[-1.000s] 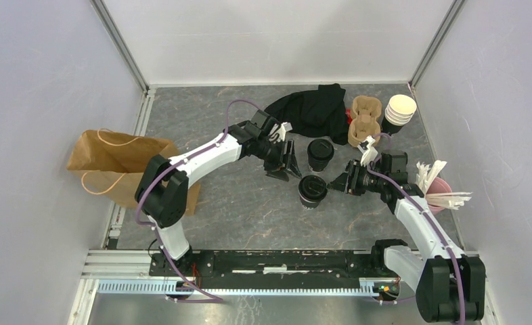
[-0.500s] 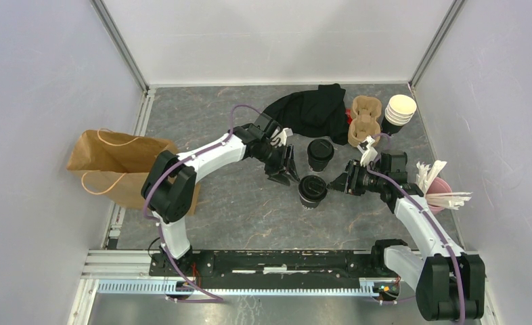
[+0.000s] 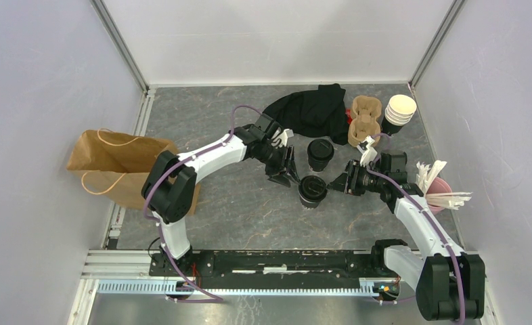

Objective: Pack the takeout coffee

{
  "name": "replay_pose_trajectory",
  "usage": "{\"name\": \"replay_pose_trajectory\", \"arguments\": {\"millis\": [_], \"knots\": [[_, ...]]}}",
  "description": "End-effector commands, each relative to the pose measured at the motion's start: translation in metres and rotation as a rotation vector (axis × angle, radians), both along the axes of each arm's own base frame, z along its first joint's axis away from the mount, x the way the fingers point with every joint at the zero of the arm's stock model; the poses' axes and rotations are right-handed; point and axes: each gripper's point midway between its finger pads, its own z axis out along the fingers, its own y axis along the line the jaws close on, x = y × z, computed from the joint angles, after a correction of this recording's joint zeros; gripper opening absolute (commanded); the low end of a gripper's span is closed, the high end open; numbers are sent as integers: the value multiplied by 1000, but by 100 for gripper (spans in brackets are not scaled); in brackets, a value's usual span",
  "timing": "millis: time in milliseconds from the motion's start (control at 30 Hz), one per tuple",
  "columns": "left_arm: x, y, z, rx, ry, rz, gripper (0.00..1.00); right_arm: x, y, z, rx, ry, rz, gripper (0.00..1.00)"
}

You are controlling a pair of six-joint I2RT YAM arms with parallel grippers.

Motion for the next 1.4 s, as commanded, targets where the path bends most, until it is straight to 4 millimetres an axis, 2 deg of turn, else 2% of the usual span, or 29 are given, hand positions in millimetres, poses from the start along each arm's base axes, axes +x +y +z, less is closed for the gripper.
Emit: {"name": "replay_pose_trajectory", "arguments": {"millis": [0, 233, 433, 567, 700, 833, 1000, 1200, 1300, 1367], "knots": [[-6, 0, -4, 17, 1, -23, 51, 6, 2, 9, 1, -56, 22, 44], [-15, 13, -26, 128, -18, -44, 48, 3, -1, -1, -20, -37, 1, 44], [-23, 23, -39, 187, -65, -48, 48, -5, -4, -19, -33, -4, -24, 44], [-29, 25, -54, 220, -65, -67, 46, -8, -5, -31, -31, 11, -38, 44], [-34, 28, -67, 265, -93, -79, 45, -13, -8, -49, -53, 40, -42, 44], [-41, 39, -90, 307, -82, -79, 45, -20, -15, -69, -105, 59, -58, 43], [-38, 55, -109, 388, -114, -86, 43, -31, -24, -91, -171, 86, -72, 42], [-41, 64, -123, 409, -139, -80, 43, -27, -25, -97, -190, 15, -32, 42], [-44, 75, -139, 445, -152, -85, 42, -25, -17, -96, -138, -47, -7, 43], [-42, 75, -136, 437, -193, -87, 42, -25, -9, -92, -81, -76, 11, 43]]}}
